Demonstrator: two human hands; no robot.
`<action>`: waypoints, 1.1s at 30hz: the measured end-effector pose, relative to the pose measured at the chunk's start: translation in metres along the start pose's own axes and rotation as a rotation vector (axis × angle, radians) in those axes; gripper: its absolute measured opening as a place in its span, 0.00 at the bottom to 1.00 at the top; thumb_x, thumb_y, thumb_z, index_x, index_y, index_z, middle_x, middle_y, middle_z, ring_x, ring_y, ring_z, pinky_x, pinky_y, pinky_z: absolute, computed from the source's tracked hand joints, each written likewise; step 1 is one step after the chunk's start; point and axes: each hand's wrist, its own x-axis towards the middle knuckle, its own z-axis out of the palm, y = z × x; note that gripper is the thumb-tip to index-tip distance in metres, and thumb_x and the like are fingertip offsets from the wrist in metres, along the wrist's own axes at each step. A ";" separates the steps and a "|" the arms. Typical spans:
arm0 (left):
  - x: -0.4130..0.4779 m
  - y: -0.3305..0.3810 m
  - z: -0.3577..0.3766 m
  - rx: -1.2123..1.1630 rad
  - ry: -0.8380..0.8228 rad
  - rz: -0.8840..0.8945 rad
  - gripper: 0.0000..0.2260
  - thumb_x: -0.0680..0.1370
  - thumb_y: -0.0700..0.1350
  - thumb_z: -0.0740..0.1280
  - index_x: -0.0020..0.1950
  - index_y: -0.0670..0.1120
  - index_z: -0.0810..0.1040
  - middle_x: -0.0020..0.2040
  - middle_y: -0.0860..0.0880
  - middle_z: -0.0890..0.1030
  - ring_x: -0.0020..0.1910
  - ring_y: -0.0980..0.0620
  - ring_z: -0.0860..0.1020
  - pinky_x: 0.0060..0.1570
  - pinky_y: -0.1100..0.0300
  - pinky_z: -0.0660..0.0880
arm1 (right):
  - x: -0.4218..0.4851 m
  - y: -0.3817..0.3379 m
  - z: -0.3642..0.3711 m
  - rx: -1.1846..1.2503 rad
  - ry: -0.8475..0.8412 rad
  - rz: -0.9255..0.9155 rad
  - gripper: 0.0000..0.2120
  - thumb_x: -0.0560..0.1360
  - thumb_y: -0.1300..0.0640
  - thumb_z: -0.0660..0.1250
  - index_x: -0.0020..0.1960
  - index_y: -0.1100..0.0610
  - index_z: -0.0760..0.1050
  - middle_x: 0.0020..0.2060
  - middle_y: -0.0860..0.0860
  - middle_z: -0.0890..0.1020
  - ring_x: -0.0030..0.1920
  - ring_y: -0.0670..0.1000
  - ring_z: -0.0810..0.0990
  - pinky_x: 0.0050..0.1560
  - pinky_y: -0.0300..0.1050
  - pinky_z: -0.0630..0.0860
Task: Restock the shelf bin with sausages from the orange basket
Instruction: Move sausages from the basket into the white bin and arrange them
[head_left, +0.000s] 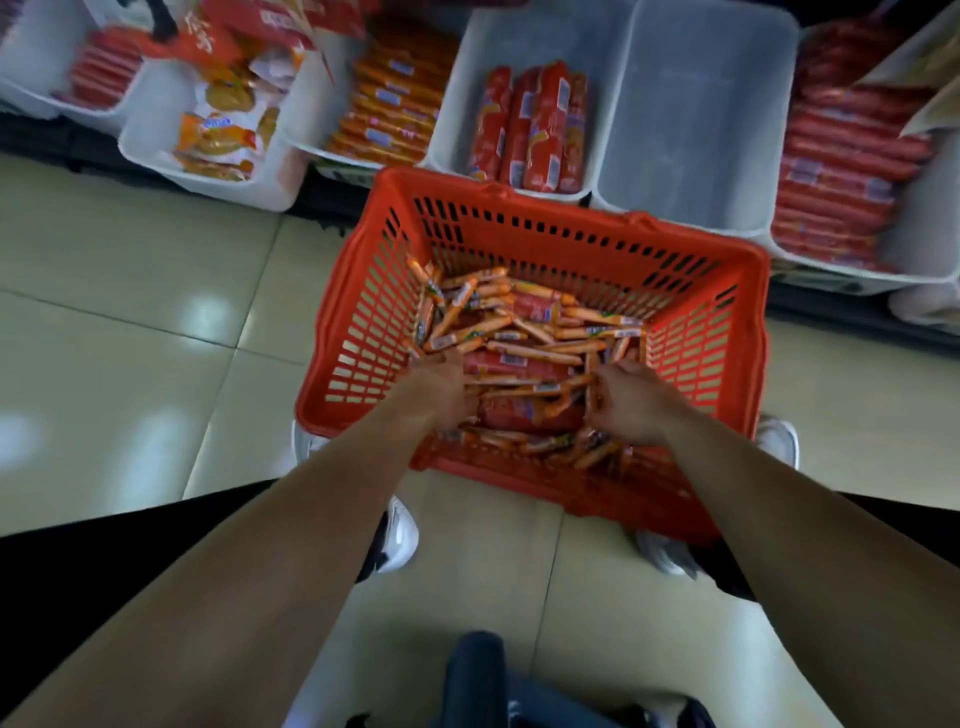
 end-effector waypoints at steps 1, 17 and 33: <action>0.007 -0.003 0.005 0.028 -0.018 0.007 0.35 0.73 0.58 0.70 0.75 0.44 0.63 0.71 0.38 0.71 0.68 0.36 0.71 0.66 0.43 0.70 | 0.003 0.005 0.007 -0.060 -0.052 -0.032 0.47 0.69 0.38 0.72 0.80 0.51 0.55 0.78 0.55 0.60 0.75 0.62 0.61 0.72 0.53 0.65; 0.051 -0.013 0.016 -0.033 -0.048 0.013 0.41 0.71 0.61 0.74 0.79 0.51 0.59 0.77 0.44 0.62 0.74 0.38 0.62 0.72 0.42 0.63 | 0.023 0.005 0.027 -0.094 0.069 -0.135 0.44 0.68 0.44 0.77 0.77 0.47 0.58 0.75 0.52 0.60 0.70 0.60 0.68 0.64 0.56 0.72; 0.061 -0.014 0.009 0.011 -0.002 0.015 0.49 0.72 0.55 0.76 0.81 0.54 0.44 0.81 0.53 0.45 0.79 0.42 0.47 0.76 0.41 0.54 | 0.058 0.008 0.013 -0.067 0.001 0.049 0.67 0.63 0.31 0.76 0.80 0.49 0.31 0.79 0.50 0.31 0.80 0.56 0.36 0.78 0.61 0.45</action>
